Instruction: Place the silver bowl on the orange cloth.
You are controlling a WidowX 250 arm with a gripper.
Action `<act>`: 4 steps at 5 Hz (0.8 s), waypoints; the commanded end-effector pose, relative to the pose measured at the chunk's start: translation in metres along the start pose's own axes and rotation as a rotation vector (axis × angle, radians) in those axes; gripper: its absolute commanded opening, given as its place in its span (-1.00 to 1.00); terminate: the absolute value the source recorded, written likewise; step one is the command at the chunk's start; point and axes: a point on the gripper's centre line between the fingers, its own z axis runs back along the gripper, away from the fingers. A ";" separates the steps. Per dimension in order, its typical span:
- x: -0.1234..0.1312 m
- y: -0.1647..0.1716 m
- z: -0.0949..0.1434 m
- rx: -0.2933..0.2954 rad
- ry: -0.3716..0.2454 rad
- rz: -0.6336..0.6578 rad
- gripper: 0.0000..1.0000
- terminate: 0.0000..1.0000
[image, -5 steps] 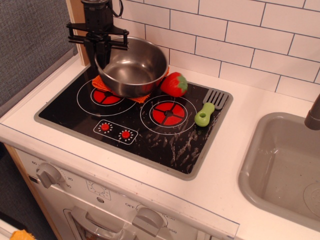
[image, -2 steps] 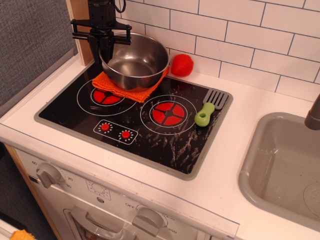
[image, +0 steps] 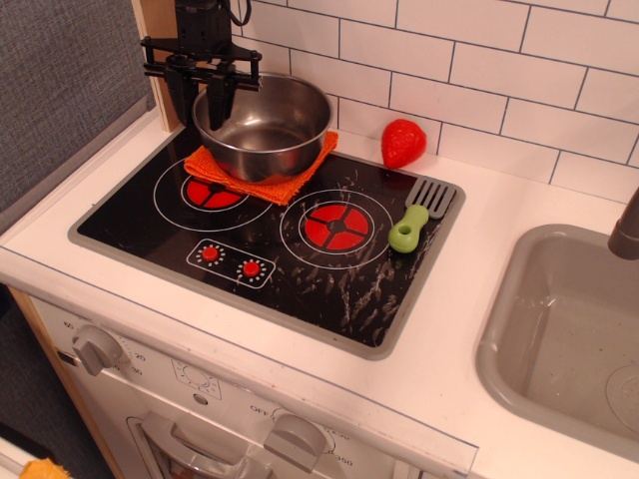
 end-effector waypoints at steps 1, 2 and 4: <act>-0.019 -0.024 0.059 0.045 -0.141 -0.131 1.00 -1.00; -0.033 -0.036 0.059 0.047 -0.136 -0.180 1.00 -1.00; -0.047 -0.049 0.056 0.090 -0.129 -0.229 1.00 -1.00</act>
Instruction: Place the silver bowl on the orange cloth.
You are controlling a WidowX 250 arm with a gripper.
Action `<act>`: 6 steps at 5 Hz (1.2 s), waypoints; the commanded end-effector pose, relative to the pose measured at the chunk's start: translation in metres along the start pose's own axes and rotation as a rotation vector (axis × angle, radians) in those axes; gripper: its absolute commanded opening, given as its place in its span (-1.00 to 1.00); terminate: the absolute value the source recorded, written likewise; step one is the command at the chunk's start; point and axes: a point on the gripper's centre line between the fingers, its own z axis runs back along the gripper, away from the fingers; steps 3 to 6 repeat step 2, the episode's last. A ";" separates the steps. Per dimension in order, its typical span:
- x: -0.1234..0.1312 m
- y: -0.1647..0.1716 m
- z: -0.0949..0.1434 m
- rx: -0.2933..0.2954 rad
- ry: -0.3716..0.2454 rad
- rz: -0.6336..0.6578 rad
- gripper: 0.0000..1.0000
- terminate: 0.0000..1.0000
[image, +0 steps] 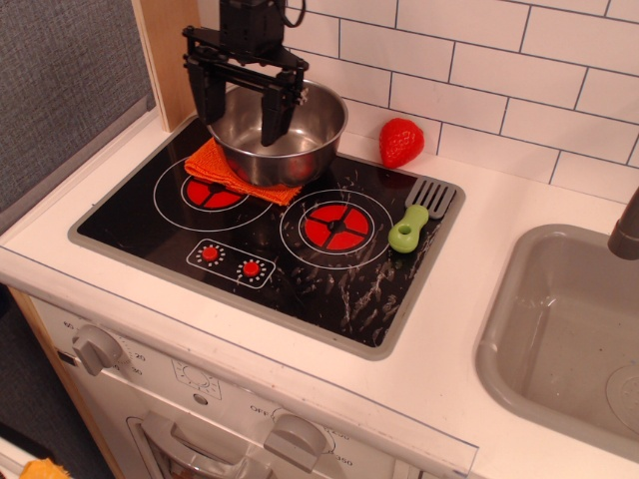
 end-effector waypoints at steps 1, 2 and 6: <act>-0.006 0.004 0.028 0.034 -0.076 -0.008 1.00 -1.00; -0.006 0.004 0.028 0.034 -0.076 -0.008 1.00 1.00; -0.006 0.004 0.028 0.034 -0.076 -0.008 1.00 1.00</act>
